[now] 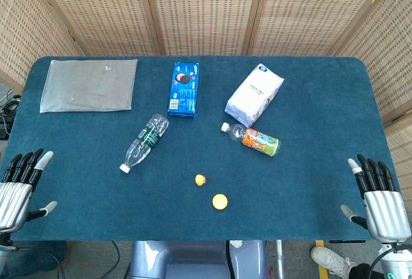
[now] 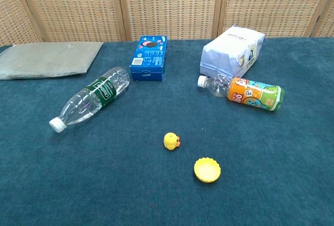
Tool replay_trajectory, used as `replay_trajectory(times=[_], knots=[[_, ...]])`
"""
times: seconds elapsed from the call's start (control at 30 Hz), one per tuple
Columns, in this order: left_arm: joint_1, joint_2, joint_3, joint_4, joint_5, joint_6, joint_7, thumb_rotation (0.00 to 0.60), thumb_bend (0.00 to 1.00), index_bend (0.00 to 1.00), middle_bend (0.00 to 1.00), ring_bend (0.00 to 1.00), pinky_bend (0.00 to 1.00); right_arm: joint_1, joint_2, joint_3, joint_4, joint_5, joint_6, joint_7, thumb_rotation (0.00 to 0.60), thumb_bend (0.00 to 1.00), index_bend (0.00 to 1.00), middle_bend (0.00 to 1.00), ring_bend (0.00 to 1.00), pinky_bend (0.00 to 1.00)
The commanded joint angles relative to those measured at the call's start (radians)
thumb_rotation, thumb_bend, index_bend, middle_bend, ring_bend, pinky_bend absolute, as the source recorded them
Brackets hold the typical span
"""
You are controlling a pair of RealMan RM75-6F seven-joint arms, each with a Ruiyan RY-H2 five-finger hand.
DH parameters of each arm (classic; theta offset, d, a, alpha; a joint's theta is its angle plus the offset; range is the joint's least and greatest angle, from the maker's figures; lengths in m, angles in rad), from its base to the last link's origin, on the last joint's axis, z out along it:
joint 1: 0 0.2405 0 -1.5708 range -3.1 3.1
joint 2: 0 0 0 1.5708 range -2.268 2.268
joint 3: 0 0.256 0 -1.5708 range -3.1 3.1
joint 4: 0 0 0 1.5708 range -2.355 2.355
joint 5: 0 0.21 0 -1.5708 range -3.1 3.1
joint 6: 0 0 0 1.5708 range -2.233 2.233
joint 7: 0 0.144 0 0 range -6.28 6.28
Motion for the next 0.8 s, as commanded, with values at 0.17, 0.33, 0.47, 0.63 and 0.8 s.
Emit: replay_trajectory(times=[0.17,0.33,0.47,0.63,0.8], knots=[[-0.002,0.001,-0.001,0.0,-0.004,-0.005,-0.003,0.6,0.06,0.0,0.0,0.0,0.0,0.002,-0.003,-0.003,0.0,0.001,-0.01,-0.004,0.6,0.0,0.03,0.0,0.0,0.0],[-0.006,-0.003,-0.005,0.006,-0.008,-0.012,-0.006,0.6,0.06,0.0,0.0,0.0,0.0,0.02,-0.012,-0.008,0.0,-0.011,-0.041,-0.021,0.6,0.0,0.05,0.0,0.0,0.0],[-0.01,-0.012,-0.008,0.012,-0.012,-0.017,-0.001,0.6,0.06,0.0,0.0,0.0,0.0,0.069,-0.03,0.0,0.013,-0.034,-0.101,-0.064,0.6,0.0,0.09,0.0,0.0,0.0],[-0.016,-0.025,-0.017,0.013,-0.014,-0.018,0.012,0.6,0.06,0.0,0.0,0.0,0.0,0.209,-0.029,0.044,-0.013,-0.013,-0.292,-0.028,0.6,0.0,0.18,0.0,0.0,0.0],[-0.02,-0.037,-0.024,0.021,-0.022,-0.019,0.021,0.6,0.06,0.0,0.0,0.0,0.0,0.38,-0.036,0.104,-0.049,0.049,-0.524,0.006,0.6,0.0,0.22,0.0,0.0,0.0]])
